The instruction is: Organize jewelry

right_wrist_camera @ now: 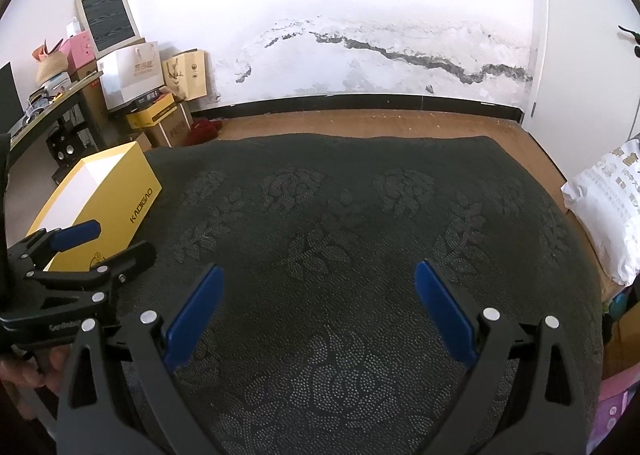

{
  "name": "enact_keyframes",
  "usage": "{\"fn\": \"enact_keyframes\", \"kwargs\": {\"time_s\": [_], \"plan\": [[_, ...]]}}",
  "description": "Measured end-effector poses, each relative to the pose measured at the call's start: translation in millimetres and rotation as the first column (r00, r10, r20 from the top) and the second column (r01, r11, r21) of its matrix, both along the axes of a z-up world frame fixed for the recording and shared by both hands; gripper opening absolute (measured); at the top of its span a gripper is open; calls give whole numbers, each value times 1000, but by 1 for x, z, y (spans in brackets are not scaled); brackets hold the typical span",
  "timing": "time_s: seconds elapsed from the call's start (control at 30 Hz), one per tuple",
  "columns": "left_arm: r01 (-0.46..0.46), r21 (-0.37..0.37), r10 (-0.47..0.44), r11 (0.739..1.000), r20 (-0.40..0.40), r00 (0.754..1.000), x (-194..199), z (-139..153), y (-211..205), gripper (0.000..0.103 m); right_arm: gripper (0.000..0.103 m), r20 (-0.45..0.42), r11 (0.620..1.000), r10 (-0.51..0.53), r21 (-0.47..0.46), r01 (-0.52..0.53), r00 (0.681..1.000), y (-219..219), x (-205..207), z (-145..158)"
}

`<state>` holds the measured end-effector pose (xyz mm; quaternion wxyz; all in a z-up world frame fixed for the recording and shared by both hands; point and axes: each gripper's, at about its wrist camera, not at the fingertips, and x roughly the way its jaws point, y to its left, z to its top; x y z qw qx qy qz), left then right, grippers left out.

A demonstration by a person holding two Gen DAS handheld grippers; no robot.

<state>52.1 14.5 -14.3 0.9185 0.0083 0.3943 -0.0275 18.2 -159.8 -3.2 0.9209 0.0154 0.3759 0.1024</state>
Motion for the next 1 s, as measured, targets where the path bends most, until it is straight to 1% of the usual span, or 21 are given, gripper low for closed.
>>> {"fn": "enact_keyframes", "kwargs": {"time_s": [0.67, 1.0], "plan": [[10, 14, -10, 1000, -2, 1000, 3, -2, -10, 97, 93, 3, 1000, -9, 3, 9, 1000, -8, -3, 1], [7, 14, -7, 1000, -4, 1000, 3, -2, -7, 97, 93, 1, 1000, -10, 5, 10, 1000, -8, -4, 1]]}}
